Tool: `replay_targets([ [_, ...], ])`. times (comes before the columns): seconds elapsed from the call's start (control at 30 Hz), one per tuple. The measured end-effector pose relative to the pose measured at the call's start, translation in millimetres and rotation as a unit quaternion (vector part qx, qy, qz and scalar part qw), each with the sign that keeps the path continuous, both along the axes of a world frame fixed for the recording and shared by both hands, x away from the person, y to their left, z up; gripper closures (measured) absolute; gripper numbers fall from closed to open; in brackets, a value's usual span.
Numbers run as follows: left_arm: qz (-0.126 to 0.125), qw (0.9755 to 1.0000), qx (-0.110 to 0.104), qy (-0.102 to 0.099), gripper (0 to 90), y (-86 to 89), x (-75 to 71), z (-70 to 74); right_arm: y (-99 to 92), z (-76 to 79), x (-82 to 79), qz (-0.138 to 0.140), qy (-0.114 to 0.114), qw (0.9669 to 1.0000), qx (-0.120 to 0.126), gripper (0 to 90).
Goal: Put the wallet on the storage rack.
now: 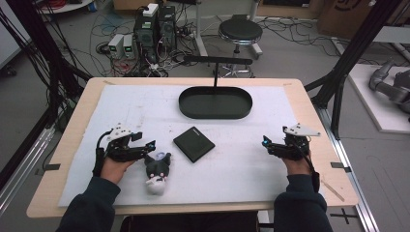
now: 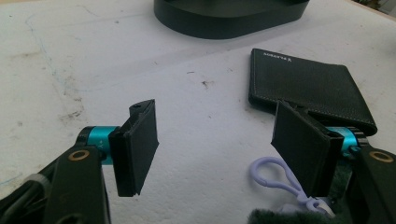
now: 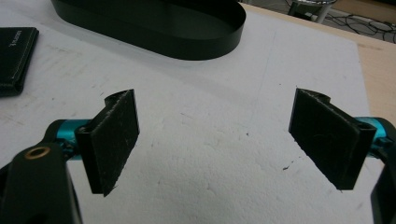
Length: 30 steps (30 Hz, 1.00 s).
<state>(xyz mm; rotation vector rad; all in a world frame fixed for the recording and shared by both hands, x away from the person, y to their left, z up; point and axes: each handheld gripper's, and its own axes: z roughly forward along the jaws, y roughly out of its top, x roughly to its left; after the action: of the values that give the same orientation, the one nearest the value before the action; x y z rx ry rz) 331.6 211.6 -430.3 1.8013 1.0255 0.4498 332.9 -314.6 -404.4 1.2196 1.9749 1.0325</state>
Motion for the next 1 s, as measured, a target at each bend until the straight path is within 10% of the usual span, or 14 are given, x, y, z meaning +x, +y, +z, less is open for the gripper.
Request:
replay_targets([
  [0.47, 0.010, 0.9999, 0.001, -0.011, 30.7, 3.3, 0.7, 0.6, 45.6, 0.1, 8.3, 0.070, 0.011, 0.9970, 0.031, 17.2],
  [0.67, 0.017, 0.9998, 0.001, -0.015, 30.7, 7.3, 1.0, 0.5, 95.4, -4.7, 17.2, 0.162, 0.042, 0.9854, 0.034, 27.4],
  [1.0, 0.026, 0.9995, 0.000, -0.017, 30.7, 12.1, 2.8, 0.8, 160.5, -15.6, 48.1, 0.219, 0.090, 0.9711, 0.030, 30.5],
])
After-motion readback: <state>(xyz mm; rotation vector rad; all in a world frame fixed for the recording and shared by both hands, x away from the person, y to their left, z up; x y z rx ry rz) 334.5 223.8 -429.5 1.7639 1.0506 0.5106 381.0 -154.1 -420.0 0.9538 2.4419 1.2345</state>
